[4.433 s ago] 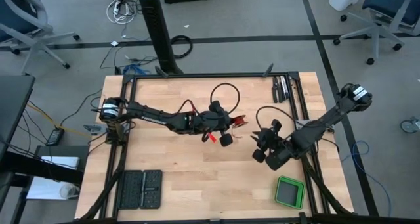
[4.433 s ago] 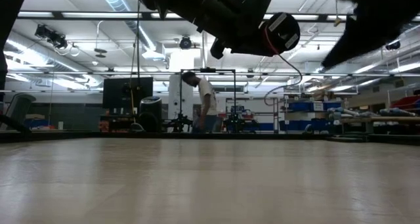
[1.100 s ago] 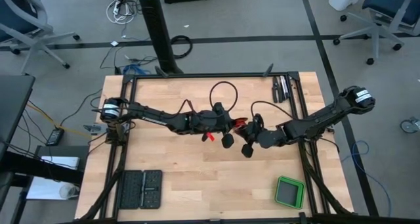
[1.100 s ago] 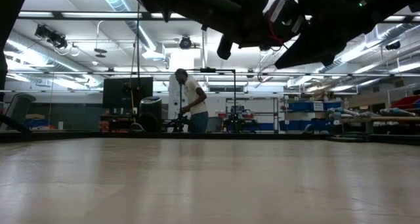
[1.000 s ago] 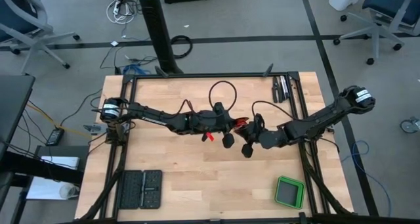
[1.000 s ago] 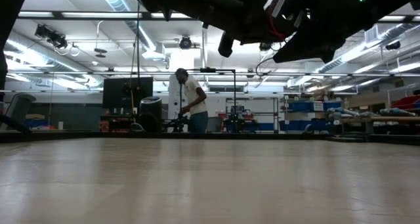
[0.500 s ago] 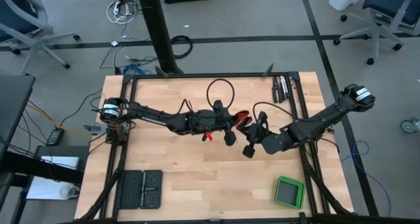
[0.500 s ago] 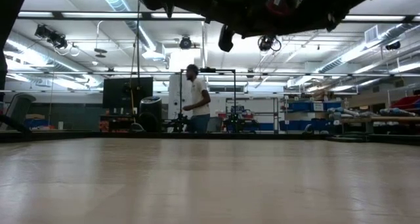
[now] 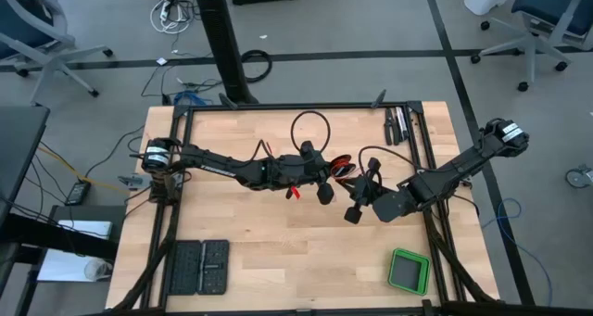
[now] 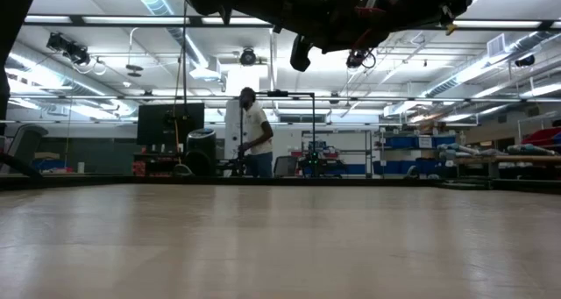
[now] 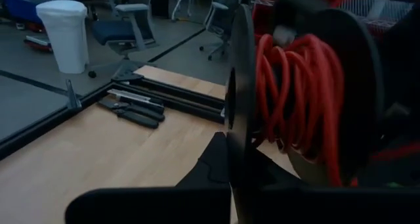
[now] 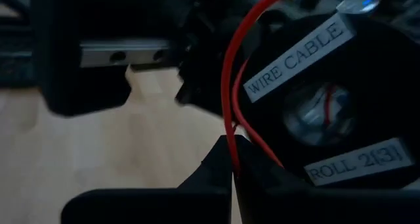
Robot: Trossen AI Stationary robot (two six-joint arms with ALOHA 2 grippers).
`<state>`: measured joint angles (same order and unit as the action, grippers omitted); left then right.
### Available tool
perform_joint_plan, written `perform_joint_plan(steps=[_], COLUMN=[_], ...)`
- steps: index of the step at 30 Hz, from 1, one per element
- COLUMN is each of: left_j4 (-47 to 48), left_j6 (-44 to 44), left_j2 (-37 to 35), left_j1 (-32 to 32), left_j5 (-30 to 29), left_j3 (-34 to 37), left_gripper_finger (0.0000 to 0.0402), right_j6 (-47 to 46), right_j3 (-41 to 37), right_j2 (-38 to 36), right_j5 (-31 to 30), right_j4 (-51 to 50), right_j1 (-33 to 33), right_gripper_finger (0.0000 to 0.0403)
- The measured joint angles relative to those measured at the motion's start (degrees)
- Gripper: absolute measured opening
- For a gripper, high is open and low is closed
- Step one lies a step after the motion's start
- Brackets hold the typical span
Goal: Coil cords
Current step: Coil the red wire cable onto the black spool, then coil the wire cable onto the spool
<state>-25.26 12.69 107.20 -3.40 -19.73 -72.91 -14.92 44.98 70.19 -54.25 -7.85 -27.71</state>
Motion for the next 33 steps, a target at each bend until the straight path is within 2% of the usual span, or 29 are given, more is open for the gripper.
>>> perform_joint_plan(steps=[4,8,12,15,20,22,25,29,33], left_j4=[-3.3,-5.9,-6.7,-6.2,-5.4,-4.2,-3.1,-3.1,-3.5], left_j6=[-0.4,-1.8,-2.3,-3.7,-5.2,-5.2,-5.1,-5.0,-5.1], left_j2=[0.1,0.1,0.0,-0.2,-0.2,-0.2,-0.2,-0.2,-0.2], left_j1=[0.0,0.2,0.3,0.4,0.3,0.5,0.7,0.7,0.7], left_j5=[0.1,0.0,0.1,0.2,0.8,1.0,1.3,1.4,1.4], left_j3=[0.0,0.0,0.0,0.1,0.0,0.0,0.1,0.1,0.1], left_gripper_finger=[0.0001,0.0001,0.0001,0.0001,0.0001,0.0001,0.0001,0.0001,0.0001], right_j6=[-3.5,-0.7,-3.3,-14.8,-42.2,-46.7,-48.3,-43.7,-33.9], right_j3=[0.2,0.2,0.2,1.0,2.8,2.8,2.9,2.9,1.7], right_j2=[0.2,1.0,0.4,-1.1,-2.7,-3.1,-4.0,-4.2,-2.1], right_j5=[9.7,12.9,14.6,19.4,31.2,32.5,28.6,12.7,-2.0], right_j4=[-3.5,-2.5,-5.7,-14.0,-35.7,-39.0,-38.5,-34.1,-26.9], right_j1=[2.3,2.3,1.4,-1.2,-5.8,-8.2,-11.0,-12.6,-13.1], right_gripper_finger=[0.0001,0.0010,0.0046,0.0083,0.0129,0.0135,0.0136,0.0133,0.0133])
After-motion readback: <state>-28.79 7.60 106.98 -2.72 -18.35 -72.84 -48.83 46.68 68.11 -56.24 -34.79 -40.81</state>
